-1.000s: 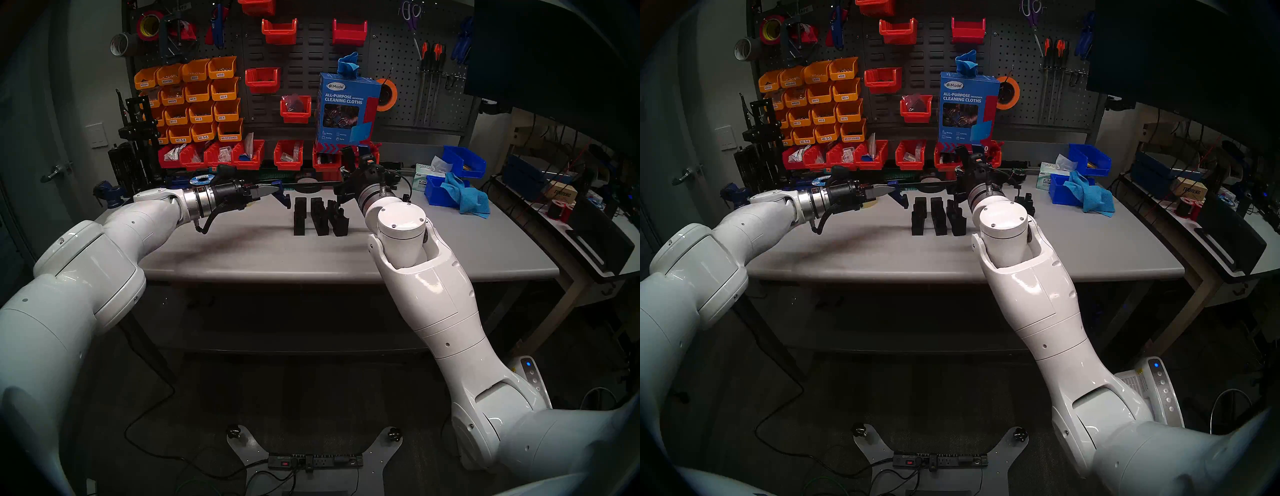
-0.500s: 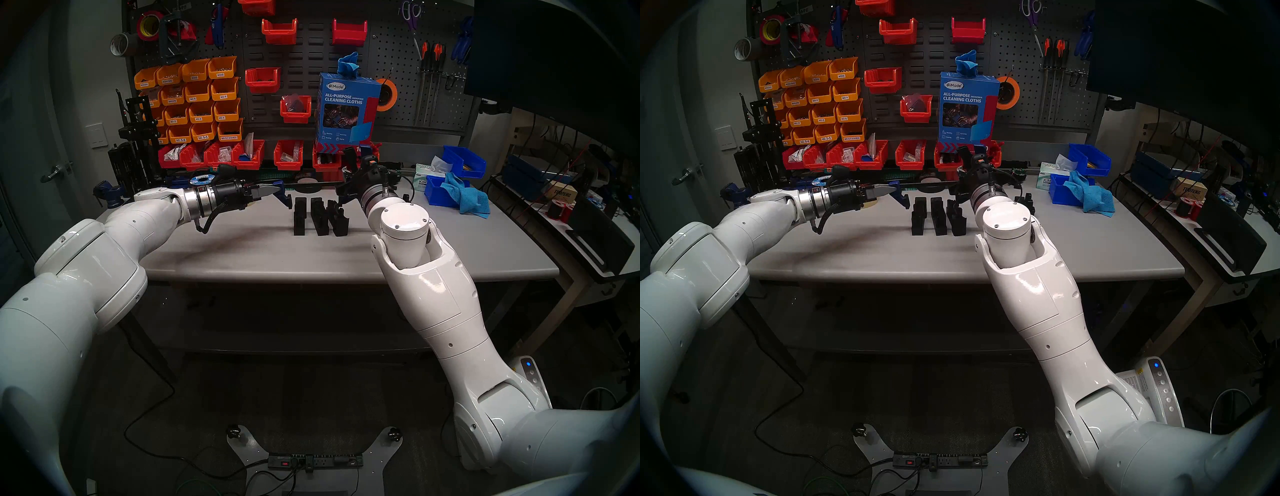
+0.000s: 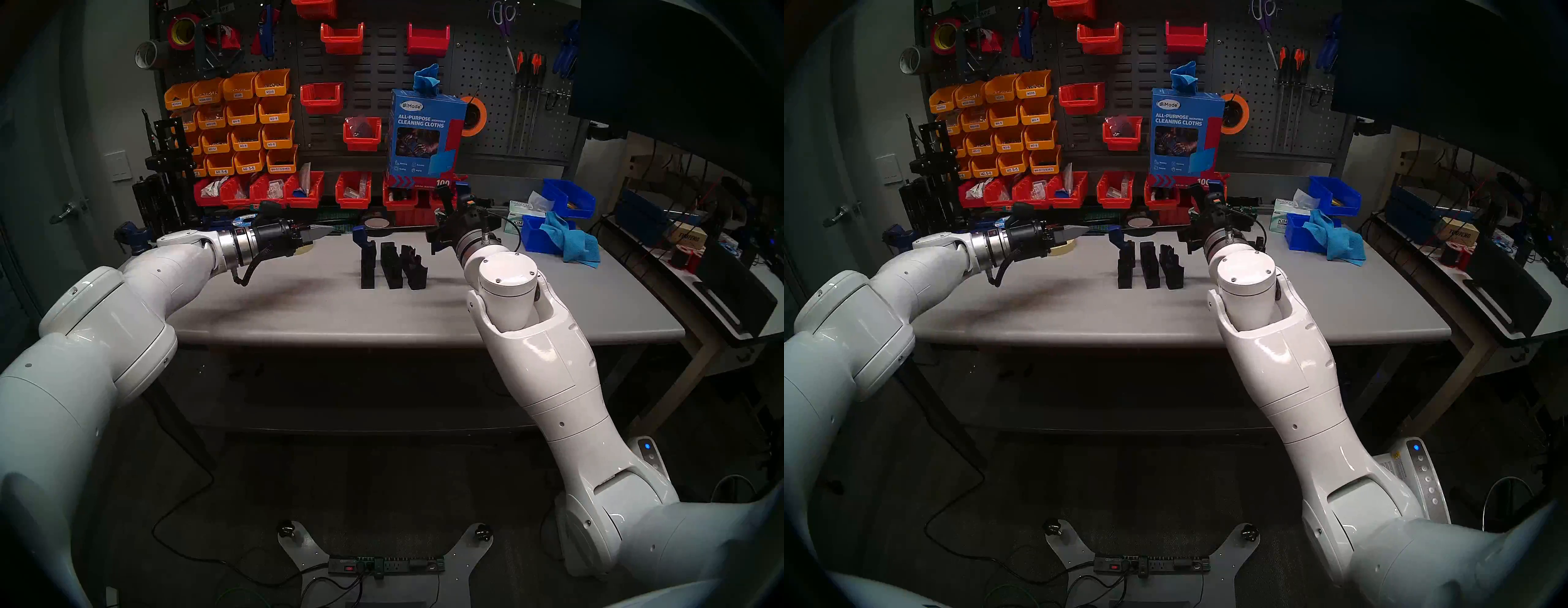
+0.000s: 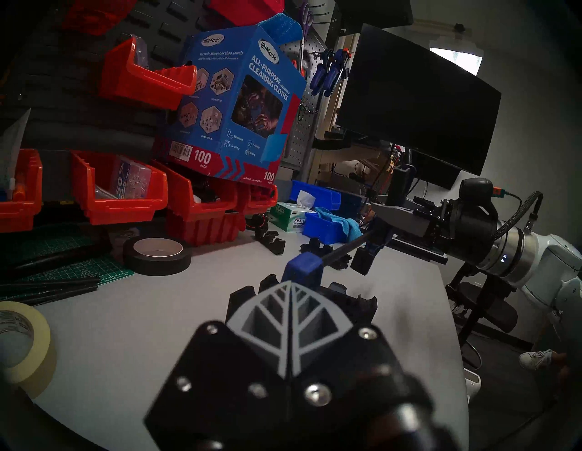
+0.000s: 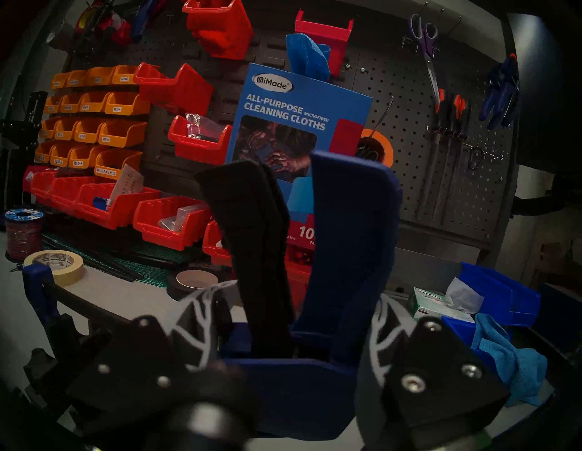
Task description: Clamp the two 3D printed pieces together with the clamp
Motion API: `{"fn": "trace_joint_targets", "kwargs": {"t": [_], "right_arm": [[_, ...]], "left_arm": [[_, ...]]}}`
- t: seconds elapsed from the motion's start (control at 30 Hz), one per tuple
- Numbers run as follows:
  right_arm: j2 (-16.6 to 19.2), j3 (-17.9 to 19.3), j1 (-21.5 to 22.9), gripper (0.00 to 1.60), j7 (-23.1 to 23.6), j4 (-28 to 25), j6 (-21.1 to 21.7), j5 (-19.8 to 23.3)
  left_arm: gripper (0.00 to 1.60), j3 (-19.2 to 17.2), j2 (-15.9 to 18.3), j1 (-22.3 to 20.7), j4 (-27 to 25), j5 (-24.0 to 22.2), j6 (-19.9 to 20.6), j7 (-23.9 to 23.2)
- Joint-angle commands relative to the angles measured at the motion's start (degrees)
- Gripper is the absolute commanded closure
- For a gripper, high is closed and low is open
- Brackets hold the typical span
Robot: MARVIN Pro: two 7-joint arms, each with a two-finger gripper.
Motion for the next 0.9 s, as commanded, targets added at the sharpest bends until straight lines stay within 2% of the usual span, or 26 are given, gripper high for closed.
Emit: {"fn": "trace_joint_targets", "kwargs": {"t": [0.0, 0.87], "right_arm": [[0.42, 0.30, 0.53, 1.60, -0.07, -1.48, -0.40, -0.28], [-1.41, -0.36, 0.52, 1.60, 1.02, -0.16, -2.00, 1.59]], "left_arm": [[1.60, -0.48, 0.00, -1.95, -0.26, -0.32, -0.32, 0.54], [1.60, -1.01, 0.46, -1.61, -0.89, -0.40, -1.23, 0.98]]}}
